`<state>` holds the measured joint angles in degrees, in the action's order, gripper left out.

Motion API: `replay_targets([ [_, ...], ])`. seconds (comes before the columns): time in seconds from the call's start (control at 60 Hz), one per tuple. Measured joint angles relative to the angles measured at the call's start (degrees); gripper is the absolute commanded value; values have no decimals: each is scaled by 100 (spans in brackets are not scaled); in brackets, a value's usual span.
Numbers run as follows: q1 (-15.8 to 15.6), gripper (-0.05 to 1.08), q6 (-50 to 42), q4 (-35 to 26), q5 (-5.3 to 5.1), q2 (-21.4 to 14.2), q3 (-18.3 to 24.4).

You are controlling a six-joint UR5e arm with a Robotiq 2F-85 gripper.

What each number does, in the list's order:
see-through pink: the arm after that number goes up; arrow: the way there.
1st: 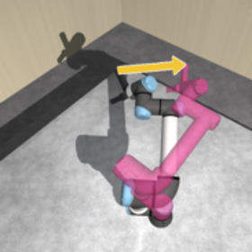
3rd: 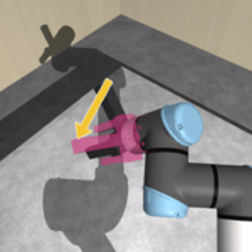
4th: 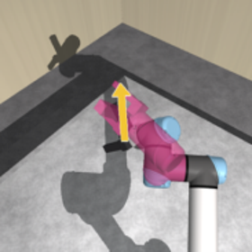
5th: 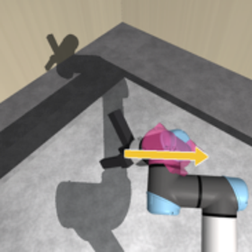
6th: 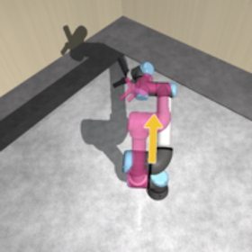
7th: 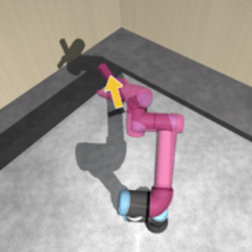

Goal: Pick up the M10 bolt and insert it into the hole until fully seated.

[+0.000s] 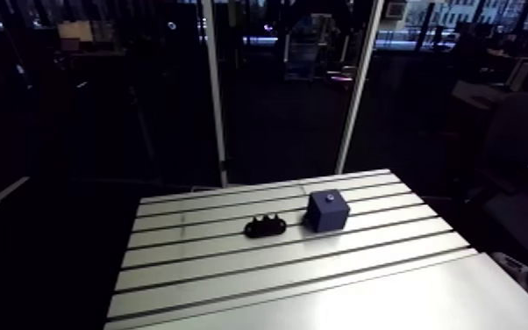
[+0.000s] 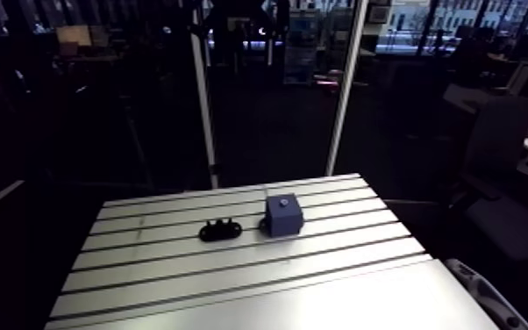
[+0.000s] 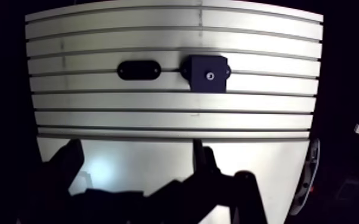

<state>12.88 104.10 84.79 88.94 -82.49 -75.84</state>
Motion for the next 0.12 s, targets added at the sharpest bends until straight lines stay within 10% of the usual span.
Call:
replay_targets([
  [0.117, -8, 0, 0, -8, 7, 2, -6],
])
